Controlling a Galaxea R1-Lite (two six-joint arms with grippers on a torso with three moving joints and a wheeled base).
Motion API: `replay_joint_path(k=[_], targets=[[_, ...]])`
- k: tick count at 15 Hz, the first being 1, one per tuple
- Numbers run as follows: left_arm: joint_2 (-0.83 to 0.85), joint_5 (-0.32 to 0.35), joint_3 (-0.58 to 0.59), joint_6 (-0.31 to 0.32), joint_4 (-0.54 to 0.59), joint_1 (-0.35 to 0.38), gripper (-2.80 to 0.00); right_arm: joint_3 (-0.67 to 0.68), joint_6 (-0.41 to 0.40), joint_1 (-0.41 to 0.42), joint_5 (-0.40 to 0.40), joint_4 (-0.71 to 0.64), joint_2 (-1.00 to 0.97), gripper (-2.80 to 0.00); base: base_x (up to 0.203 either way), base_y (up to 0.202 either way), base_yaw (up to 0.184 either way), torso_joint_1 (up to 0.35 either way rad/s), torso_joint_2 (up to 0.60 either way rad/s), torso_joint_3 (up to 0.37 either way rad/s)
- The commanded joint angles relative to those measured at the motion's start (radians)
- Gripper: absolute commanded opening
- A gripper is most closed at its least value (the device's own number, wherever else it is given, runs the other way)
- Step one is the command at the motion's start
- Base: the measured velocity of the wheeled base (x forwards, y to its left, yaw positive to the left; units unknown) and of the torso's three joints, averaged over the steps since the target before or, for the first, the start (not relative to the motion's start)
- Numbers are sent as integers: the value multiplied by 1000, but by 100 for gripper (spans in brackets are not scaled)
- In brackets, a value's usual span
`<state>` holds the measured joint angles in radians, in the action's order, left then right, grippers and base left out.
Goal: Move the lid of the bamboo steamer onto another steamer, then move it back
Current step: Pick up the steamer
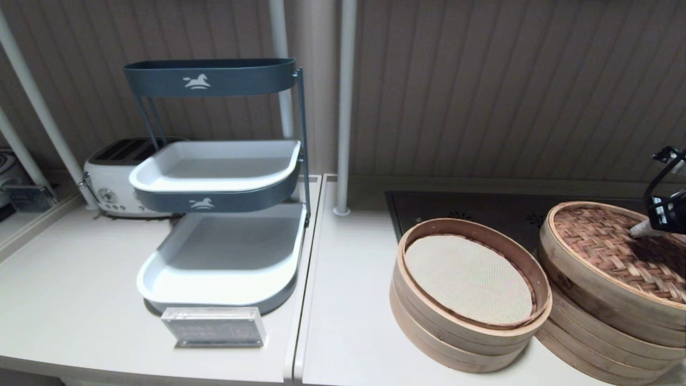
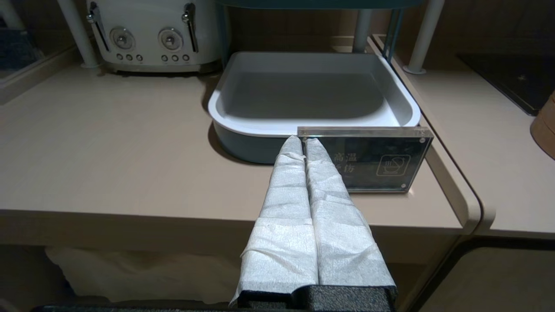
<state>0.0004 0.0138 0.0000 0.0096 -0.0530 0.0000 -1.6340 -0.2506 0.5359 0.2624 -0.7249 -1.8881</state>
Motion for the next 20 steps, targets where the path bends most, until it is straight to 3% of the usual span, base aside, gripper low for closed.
replay_joint_path(k=[1, 11, 16, 20], targets=[[-2, 0, 28, 0, -1, 0, -280, -13, -1, 1, 3, -1, 6, -280, 0, 0, 0, 0, 0, 0], [-2, 0, 28, 1, -1, 0, -280, -82, 19, -11, 4, -22, 47, -280, 0, 0, 0, 0, 0, 0], [-2, 0, 28, 0, -1, 0, -280, -173, 18, -17, 10, -111, 49, -280, 0, 0, 0, 0, 0, 0], [-2, 0, 28, 0, -1, 0, -280, -223, 23, -78, 11, -173, 57, -280, 0, 0, 0, 0, 0, 0]])
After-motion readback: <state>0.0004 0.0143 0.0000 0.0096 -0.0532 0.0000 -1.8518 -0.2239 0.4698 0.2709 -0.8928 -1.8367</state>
